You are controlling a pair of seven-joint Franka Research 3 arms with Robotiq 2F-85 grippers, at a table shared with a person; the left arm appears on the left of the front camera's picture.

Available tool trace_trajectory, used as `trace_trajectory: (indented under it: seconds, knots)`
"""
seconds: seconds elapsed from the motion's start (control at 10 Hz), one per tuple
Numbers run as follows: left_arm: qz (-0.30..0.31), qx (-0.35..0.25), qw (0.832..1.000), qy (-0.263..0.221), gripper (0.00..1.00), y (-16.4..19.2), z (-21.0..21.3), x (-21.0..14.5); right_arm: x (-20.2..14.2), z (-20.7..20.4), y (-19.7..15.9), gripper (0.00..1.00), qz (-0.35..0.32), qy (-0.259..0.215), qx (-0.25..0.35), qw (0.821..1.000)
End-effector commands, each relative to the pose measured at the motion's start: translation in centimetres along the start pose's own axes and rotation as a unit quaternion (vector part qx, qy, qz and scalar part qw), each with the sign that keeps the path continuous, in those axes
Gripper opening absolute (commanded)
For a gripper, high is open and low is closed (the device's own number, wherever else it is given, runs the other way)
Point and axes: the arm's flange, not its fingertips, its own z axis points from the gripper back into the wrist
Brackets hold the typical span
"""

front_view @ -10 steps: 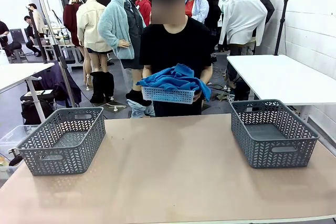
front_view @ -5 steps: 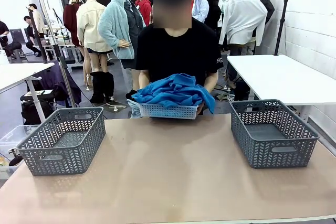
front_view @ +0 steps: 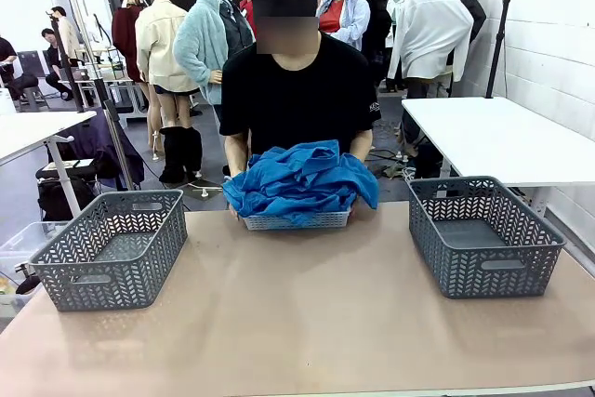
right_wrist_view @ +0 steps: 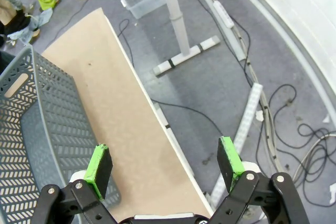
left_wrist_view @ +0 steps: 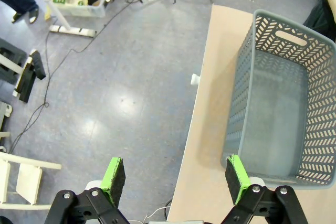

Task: Sort the tops and bottoms.
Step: Lift clothes from the center of the table with your left hand.

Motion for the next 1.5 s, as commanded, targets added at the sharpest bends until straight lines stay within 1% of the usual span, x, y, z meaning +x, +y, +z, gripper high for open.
trace_trajectory:
  seconds: [0.0, 1.4]
  knots:
    - [-0.005, 0.007, 1.000, 0.003, 1.00, 0.13, 0.02, -0.15, 0.13, 0.37, 0.17, 1.00, 0.000, 0.000, -0.003, 1.000]
    - [-0.005, 0.007, 1.000, 0.003, 1.00, 0.13, 0.02, -0.15, 0.13, 0.37, 0.17, 1.00, 0.000, 0.000, -0.003, 1.000]
